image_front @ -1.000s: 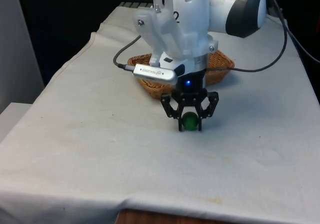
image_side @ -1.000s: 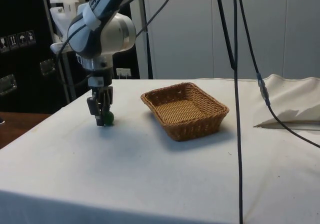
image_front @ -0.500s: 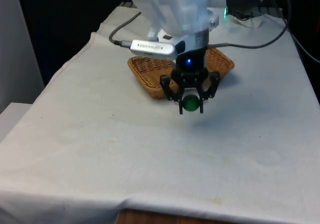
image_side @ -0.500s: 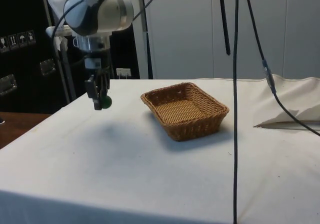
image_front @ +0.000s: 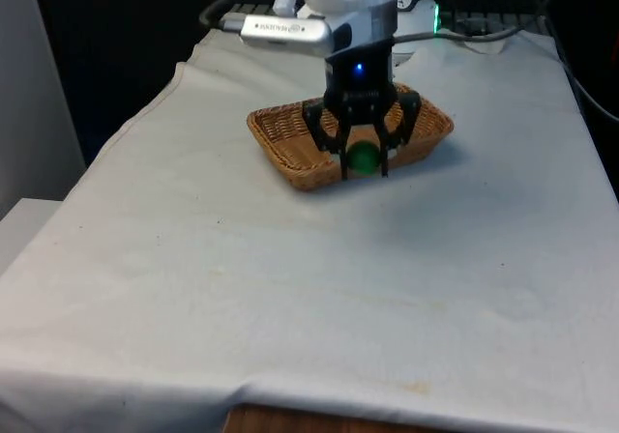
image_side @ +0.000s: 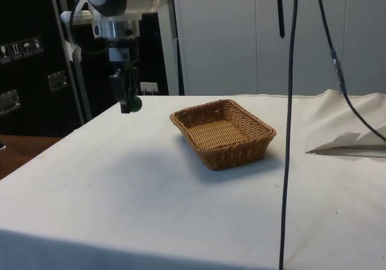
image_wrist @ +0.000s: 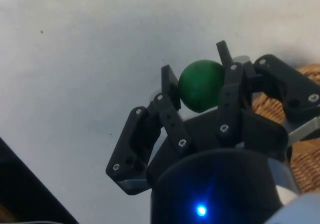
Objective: Pick up the ball and place it into the basket.
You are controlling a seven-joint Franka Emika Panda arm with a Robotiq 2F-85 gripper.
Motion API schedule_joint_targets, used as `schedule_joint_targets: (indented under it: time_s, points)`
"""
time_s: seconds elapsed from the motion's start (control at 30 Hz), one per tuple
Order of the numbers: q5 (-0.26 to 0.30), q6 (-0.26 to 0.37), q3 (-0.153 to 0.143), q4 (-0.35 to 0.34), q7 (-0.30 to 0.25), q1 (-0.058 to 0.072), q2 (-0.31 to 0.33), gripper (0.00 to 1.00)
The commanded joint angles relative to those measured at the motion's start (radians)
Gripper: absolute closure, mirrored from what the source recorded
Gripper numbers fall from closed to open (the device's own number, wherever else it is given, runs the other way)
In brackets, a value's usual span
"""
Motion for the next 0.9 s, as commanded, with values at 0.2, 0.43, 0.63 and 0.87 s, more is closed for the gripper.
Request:
schedule_joint_targets:
  time_s: [0.2,0.43,0.63,0.87]
  points:
    - [-0.051,0.008,-0.012,-0.084,0.001,0.011,-0.087,1.00]
    - [-0.089,0.007,-0.017,-0.147,0.003,0.013,-0.157,1.00]
    - [-0.111,0.000,-0.014,-0.186,0.000,0.006,-0.204,1.00]
    - [-0.171,0.014,-0.027,-0.258,0.015,0.017,-0.284,1.00]
